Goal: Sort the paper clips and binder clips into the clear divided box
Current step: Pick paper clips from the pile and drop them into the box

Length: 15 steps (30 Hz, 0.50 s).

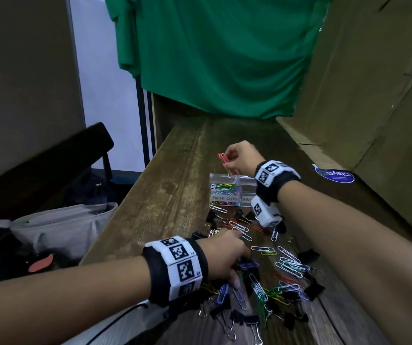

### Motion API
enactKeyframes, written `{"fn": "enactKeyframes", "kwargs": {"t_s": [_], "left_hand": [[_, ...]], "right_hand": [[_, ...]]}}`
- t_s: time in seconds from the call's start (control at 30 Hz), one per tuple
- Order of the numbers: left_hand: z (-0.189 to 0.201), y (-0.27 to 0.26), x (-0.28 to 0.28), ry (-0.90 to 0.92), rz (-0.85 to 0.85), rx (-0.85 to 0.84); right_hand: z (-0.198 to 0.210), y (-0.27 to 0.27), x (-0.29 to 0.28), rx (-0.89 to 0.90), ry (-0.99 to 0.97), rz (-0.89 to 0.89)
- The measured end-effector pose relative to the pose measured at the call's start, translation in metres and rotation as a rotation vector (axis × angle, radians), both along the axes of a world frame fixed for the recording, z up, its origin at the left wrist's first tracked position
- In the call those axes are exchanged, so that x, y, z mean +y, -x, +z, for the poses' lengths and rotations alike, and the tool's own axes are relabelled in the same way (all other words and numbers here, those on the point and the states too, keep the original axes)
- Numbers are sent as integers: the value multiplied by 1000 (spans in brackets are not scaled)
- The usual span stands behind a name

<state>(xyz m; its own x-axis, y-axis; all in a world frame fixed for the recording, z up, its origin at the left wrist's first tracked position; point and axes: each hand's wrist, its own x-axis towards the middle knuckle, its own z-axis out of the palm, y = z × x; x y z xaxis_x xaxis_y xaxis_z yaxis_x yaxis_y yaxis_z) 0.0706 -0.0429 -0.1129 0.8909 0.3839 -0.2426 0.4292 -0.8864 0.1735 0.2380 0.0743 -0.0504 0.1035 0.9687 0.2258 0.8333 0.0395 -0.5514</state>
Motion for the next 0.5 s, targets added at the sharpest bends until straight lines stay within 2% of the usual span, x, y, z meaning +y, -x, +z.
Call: {"fn": "enactKeyframes", "kwargs": {"t_s": [0.13,0.27,0.4,0.5], "left_hand": [[-6,1,1,37,-15,-129],[-1,2,2,116,8,-185],[6,-1,8,183,66,-166],[9,-7,11,209,91,-89]], "right_hand": [[-20,11,10,-182,127,41],[-23,15,5,-338,270,85],[-11,12,-8,-352,254,139],[2,11,-30,-324,148,131]]}}
